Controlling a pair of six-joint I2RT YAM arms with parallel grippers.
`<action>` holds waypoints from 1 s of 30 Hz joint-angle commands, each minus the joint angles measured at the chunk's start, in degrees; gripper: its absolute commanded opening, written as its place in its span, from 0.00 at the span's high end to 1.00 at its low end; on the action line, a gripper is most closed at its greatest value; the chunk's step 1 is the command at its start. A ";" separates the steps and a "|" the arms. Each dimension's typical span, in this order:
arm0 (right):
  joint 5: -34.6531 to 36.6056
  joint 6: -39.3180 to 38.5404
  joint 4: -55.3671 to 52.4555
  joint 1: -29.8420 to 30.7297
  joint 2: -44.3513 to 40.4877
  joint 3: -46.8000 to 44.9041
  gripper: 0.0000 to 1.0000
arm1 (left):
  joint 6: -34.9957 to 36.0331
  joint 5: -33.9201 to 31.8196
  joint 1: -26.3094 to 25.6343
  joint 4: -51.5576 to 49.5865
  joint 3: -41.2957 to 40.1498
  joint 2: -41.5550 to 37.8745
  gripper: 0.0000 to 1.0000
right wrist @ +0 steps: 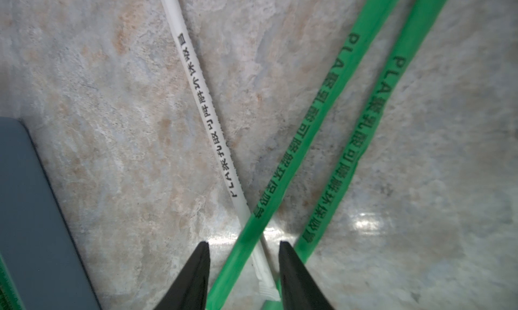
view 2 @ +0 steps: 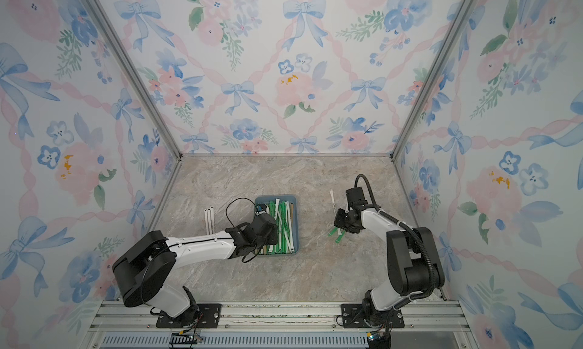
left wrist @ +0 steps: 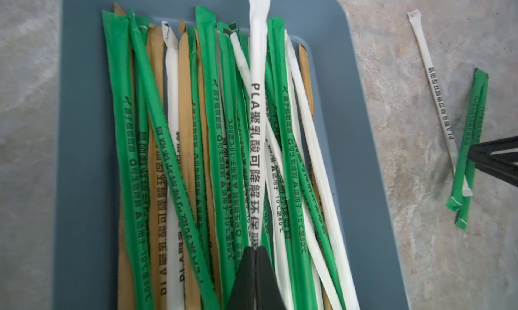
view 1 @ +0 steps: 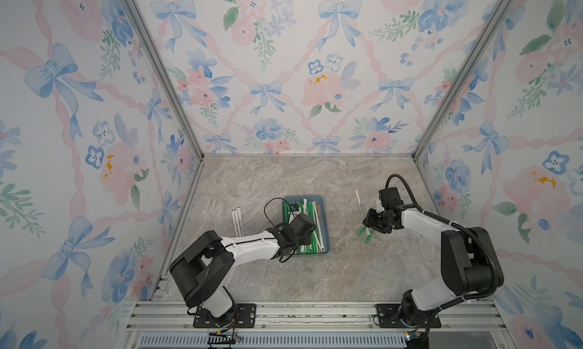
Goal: Put the straws into the storage box
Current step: Place the straw in the storage box, then pick up the straw from the center of the board.
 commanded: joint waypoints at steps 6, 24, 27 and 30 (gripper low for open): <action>1.77 -0.54 -0.59 -0.62 2.29 1.97 0.57 | 0.06 -1.70 -2.07 0.53 1.28 1.37 0.61; 2.91 -0.06 -0.23 -2.65 9.52 6.13 0.73 | 2.32 -8.91 -3.68 0.25 -3.94 -8.42 0.15; 2.88 0.11 0.13 -2.81 9.46 6.02 0.79 | 3.09 -9.98 -3.31 0.18 -5.20 -10.41 0.14; 2.74 0.55 0.40 -2.80 8.14 5.31 0.83 | 3.25 -10.39 -2.61 0.14 -7.39 -12.04 0.14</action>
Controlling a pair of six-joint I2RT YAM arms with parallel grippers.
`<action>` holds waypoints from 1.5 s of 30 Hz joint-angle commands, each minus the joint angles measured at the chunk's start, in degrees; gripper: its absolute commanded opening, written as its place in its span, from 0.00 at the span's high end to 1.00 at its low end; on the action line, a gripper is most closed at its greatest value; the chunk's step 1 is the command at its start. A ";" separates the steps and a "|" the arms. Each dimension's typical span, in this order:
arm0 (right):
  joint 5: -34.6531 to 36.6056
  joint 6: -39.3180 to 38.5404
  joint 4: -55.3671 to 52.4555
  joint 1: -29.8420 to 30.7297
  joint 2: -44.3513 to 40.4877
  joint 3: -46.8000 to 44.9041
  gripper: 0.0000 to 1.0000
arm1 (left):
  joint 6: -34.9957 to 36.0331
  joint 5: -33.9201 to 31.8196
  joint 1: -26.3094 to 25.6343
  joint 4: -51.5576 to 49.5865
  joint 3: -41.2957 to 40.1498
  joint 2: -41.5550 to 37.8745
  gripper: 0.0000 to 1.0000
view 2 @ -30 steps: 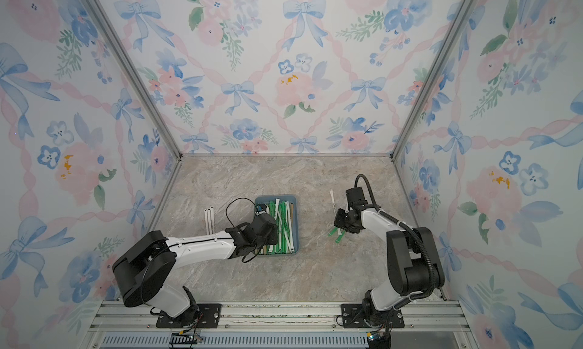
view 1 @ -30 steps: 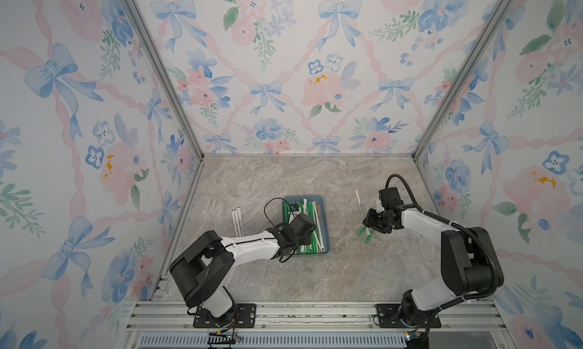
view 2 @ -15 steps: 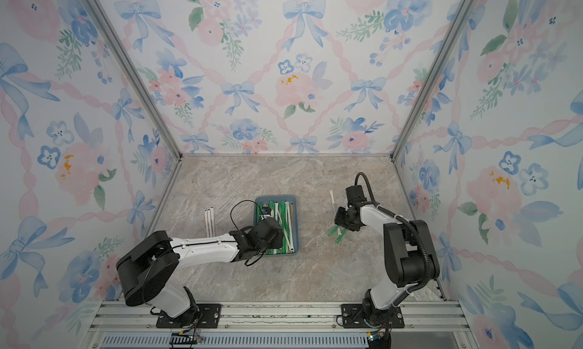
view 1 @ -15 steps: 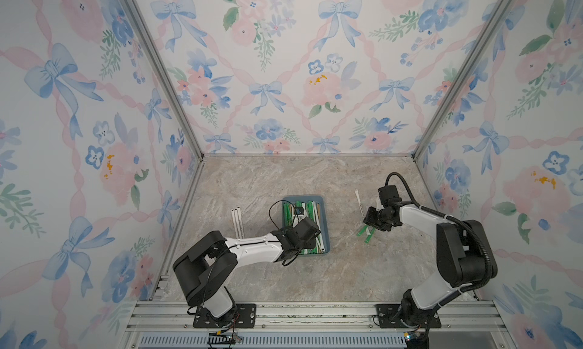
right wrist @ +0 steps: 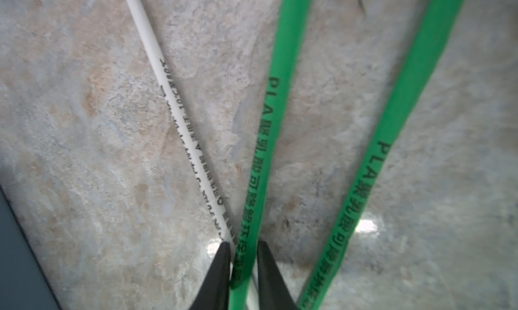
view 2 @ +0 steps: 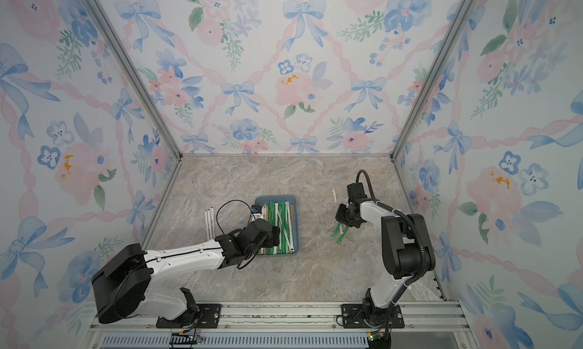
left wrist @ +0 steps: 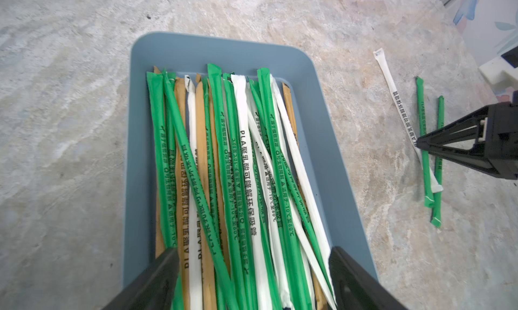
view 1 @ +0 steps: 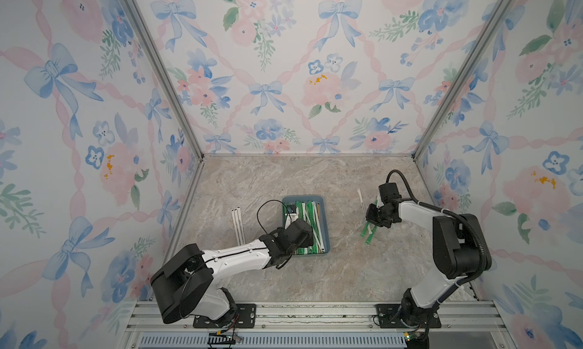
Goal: Put the straws into the storage box
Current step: Pick up the straw from the center of the board, then place the straw in the storage box.
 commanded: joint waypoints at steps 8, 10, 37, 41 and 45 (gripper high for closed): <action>0.79 1.01 -3.19 -0.27 -7.61 -0.54 0.89 | 2.09 -1.27 4.20 -1.23 -5.76 -5.88 0.14; 0.79 1.10 -4.22 0.08 -10.08 -0.28 0.90 | 2.21 -1.20 5.22 -1.33 -6.62 -7.34 0.13; -0.98 9.28 2.31 35.00 -0.96 7.64 0.89 | 2.79 3.52 25.15 -5.76 -14.79 -17.94 0.13; 0.13 8.74 2.14 34.98 0.58 7.78 0.88 | 2.42 3.95 27.32 -5.91 -15.42 -17.04 0.13; 2.11 8.07 1.15 34.95 1.63 8.37 0.88 | 2.61 4.34 28.51 -5.81 -15.30 -14.20 0.13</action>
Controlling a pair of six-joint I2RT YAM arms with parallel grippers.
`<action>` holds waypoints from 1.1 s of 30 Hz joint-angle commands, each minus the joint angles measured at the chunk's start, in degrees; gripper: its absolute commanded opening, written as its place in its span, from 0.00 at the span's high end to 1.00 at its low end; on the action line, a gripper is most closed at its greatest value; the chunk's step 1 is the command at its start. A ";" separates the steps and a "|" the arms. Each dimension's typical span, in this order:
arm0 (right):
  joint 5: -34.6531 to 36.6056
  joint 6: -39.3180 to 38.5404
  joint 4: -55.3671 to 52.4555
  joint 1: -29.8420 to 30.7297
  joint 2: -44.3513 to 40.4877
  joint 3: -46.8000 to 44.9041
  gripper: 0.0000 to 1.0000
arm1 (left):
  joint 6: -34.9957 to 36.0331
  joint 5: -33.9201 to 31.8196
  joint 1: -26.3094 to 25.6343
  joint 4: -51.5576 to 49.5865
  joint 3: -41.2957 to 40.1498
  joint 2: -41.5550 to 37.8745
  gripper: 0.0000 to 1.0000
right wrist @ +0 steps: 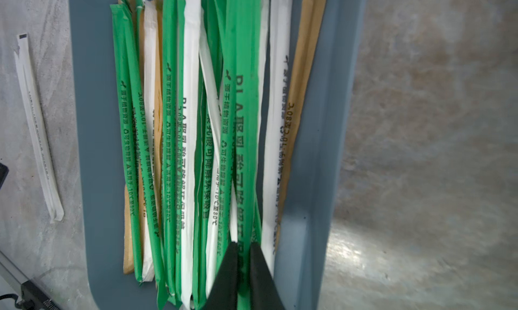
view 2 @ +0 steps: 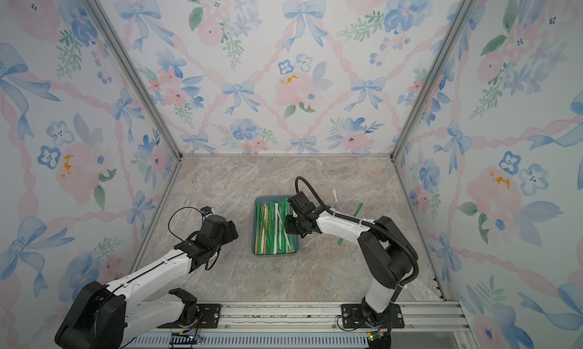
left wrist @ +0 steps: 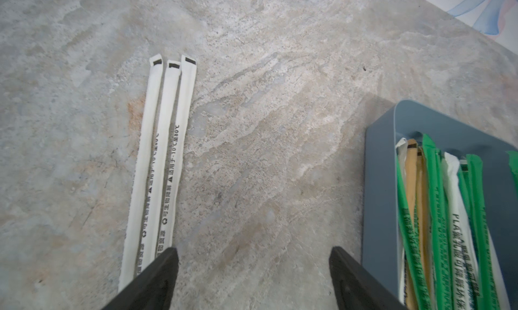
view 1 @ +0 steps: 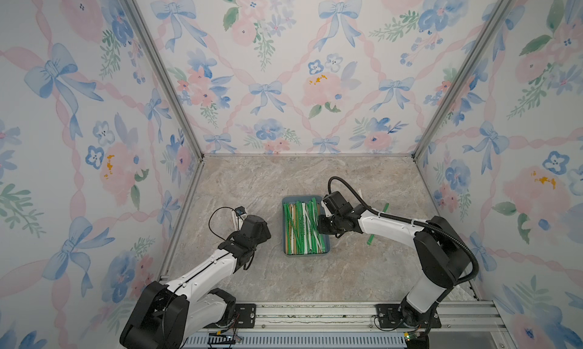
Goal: Put the straws into the storage box
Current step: Place the straw in the storage box, then pick up the straw from the center of the board.
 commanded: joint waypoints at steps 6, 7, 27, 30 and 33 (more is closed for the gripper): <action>4.32 -2.65 -2.41 0.42 1.63 2.29 0.83 | 0.18 1.07 2.38 -1.50 0.32 4.72 0.17; 4.09 -2.73 -2.34 0.45 1.72 2.30 0.82 | 0.32 1.09 2.69 -1.51 0.36 5.03 0.18; 7.49 -4.13 -3.34 0.93 -3.52 0.47 0.54 | 1.53 -0.62 4.58 -1.55 -0.12 7.03 0.25; 8.43 -4.71 -4.25 0.76 -3.73 0.35 0.54 | 1.56 -0.85 4.70 -1.55 -0.31 7.48 0.25; 8.54 -4.96 -4.53 0.57 -3.72 0.16 0.53 | 1.56 -0.80 4.80 -1.49 -0.34 8.22 0.25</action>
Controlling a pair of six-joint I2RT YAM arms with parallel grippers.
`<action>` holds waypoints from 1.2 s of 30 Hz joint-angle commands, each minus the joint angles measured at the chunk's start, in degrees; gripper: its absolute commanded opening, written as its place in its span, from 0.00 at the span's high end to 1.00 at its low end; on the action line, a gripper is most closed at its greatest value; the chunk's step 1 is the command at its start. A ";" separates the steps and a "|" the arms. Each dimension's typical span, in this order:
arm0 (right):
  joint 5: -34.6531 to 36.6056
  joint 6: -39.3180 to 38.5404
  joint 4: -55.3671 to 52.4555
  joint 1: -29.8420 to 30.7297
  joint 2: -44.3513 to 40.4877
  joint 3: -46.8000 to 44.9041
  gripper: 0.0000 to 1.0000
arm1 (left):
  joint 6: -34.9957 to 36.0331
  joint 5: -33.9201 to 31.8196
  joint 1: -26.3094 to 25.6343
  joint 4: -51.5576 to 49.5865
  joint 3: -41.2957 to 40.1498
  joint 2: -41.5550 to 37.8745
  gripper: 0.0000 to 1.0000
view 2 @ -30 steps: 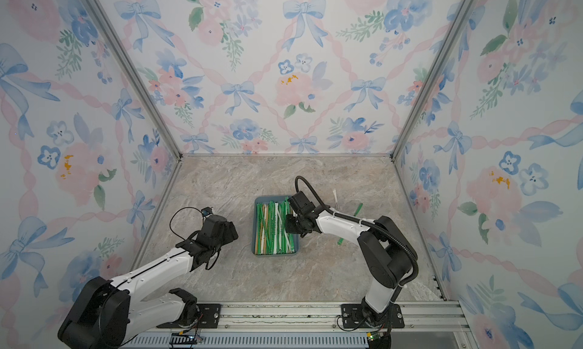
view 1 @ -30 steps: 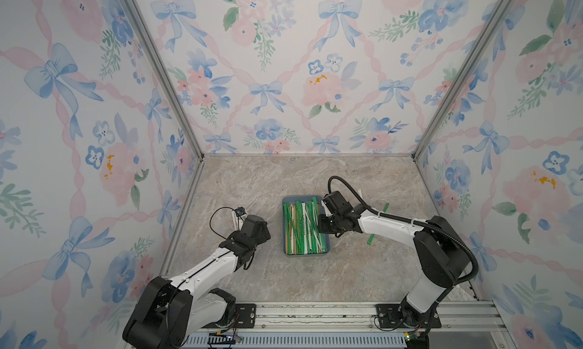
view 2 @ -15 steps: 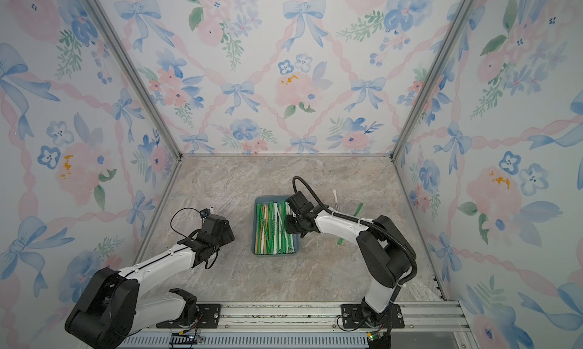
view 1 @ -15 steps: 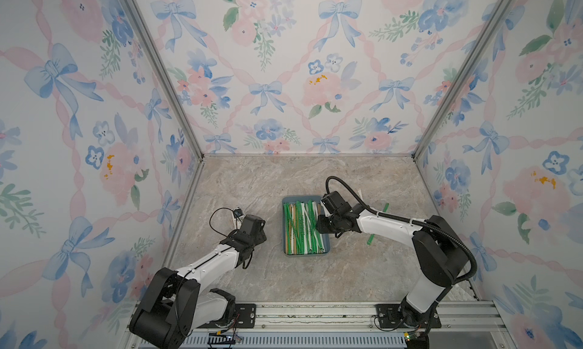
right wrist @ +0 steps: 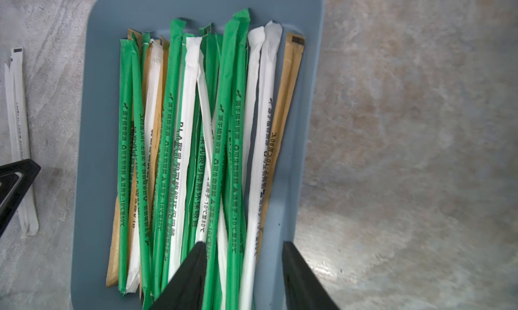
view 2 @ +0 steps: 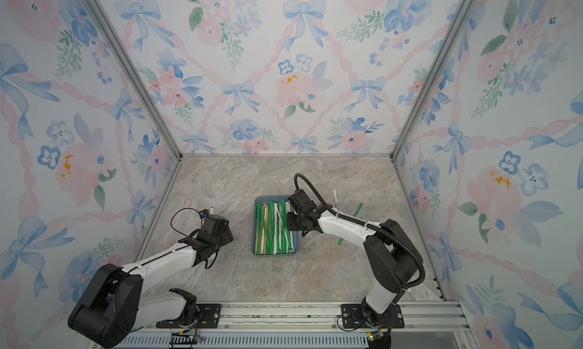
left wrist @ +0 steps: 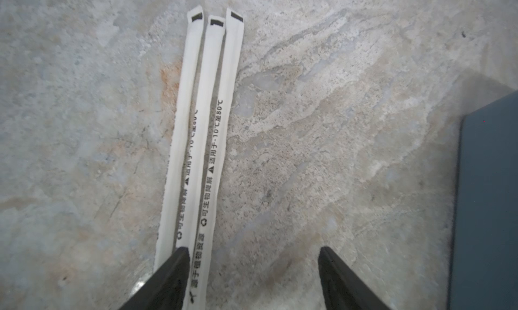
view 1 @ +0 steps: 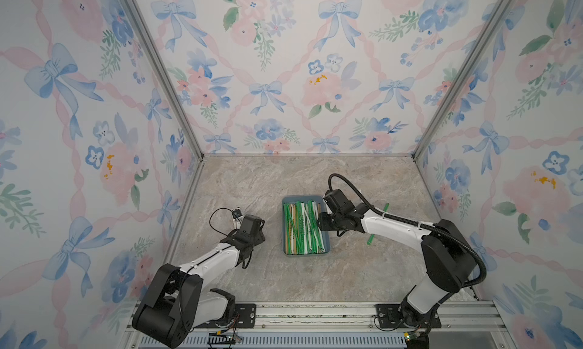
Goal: Put the straws into the storage box
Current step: Pick up the straw from the center of the board.
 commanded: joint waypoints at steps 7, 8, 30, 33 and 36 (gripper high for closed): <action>1.86 -1.39 -2.80 -0.61 -3.18 -1.40 0.53 | 1.59 -1.03 0.49 -1.30 -0.12 2.79 0.27; 1.85 -1.45 -2.82 -0.80 -3.36 -1.60 0.53 | 1.57 -0.92 0.47 -1.22 -0.14 3.00 0.28; 1.42 -2.84 -4.25 -8.63 -10.10 -6.90 0.53 | 2.98 2.39 -1.89 -0.96 2.69 7.42 0.85; 1.04 -2.84 -4.32 -10.11 -11.24 -7.78 0.53 | 3.03 2.20 -3.70 -0.95 3.70 7.74 0.89; 0.83 -2.84 -4.37 -10.87 -12.27 -8.49 0.53 | 2.48 2.16 -5.64 -0.98 4.75 7.91 0.91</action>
